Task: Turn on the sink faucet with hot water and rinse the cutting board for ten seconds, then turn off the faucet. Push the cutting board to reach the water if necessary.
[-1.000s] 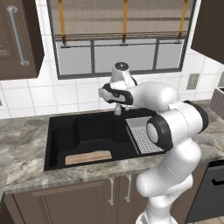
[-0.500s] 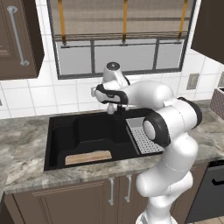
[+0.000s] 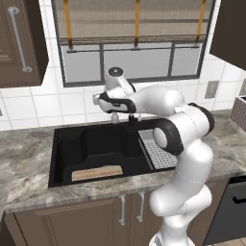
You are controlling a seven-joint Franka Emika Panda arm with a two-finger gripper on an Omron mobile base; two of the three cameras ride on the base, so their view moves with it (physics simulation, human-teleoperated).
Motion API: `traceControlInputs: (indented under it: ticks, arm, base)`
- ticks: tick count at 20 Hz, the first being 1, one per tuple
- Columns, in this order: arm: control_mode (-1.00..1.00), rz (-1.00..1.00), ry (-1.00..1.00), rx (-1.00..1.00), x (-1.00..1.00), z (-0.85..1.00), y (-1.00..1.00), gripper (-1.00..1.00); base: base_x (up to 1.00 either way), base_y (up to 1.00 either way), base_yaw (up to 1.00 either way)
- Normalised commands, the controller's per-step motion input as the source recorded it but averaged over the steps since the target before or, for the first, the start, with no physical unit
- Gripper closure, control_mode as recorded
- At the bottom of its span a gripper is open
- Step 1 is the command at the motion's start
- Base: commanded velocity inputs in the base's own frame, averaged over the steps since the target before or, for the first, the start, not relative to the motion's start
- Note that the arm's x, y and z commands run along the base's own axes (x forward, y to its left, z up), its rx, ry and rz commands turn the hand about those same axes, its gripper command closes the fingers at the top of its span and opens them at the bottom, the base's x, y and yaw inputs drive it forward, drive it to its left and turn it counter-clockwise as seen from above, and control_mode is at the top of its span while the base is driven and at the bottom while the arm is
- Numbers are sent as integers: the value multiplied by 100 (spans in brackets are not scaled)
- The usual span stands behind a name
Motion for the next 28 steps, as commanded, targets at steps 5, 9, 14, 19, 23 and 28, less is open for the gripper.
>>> traceControlInputs:
  ticks: [5, 9, 14, 19, 23, 28]
  arm:
    - [-100, 0, 0, 0, 14, -4, 32, -100]
    - [-100, 0, 0, 0, 2, -3, 6, -100]
    - [-100, 0, -5, 0, -29, 0, -7, -100]
    - [-100, 0, -7, 0, -26, 17, -5, -100]
    - [-100, 0, -7, 3, -15, 27, -9, -100]
    - [-100, 0, 0, 6, -13, 23, -35, -100]
  base:
    - [0, 0, 0]
    - [0, 0, 0]
    - [0, 0, 0]
    - [0, 0, 0]
    - [0, 0, 0]
    - [0, 0, 0]
